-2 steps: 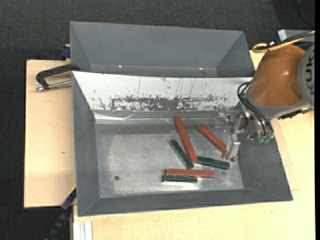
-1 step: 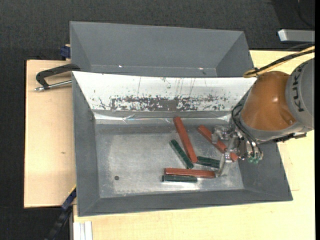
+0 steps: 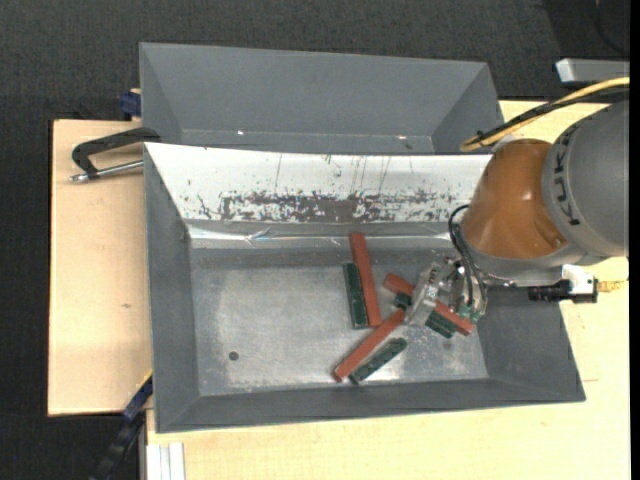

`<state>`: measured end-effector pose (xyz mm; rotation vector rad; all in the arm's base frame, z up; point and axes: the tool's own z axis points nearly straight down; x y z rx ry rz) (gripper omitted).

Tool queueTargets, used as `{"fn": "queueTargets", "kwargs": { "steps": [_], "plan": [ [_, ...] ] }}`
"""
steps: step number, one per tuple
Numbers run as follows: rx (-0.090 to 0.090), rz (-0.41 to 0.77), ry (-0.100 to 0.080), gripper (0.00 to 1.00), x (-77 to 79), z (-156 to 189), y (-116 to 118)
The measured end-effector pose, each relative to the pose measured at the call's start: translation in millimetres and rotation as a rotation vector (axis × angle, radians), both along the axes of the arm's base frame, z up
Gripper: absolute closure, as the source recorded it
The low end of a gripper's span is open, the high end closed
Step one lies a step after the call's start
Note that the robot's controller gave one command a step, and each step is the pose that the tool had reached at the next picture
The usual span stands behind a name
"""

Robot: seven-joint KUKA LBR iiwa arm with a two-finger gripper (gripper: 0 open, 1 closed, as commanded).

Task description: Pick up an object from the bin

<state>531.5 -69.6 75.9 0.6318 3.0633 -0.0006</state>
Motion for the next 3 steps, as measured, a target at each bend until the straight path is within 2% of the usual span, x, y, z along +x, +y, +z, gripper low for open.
{"fn": "queueTargets", "kwargs": {
  "steps": [1, 2, 3],
  "plan": [
    [0.003, 0.001, 0.009, 0.00, -2.7, -4.2, 1.8],
    [0.001, 0.001, 0.000, 1.00, -0.3, -2.0, 1.5],
    [0.001, 0.001, 0.000, 1.00, -0.3, -2.1, 1.5]
  ]
}}
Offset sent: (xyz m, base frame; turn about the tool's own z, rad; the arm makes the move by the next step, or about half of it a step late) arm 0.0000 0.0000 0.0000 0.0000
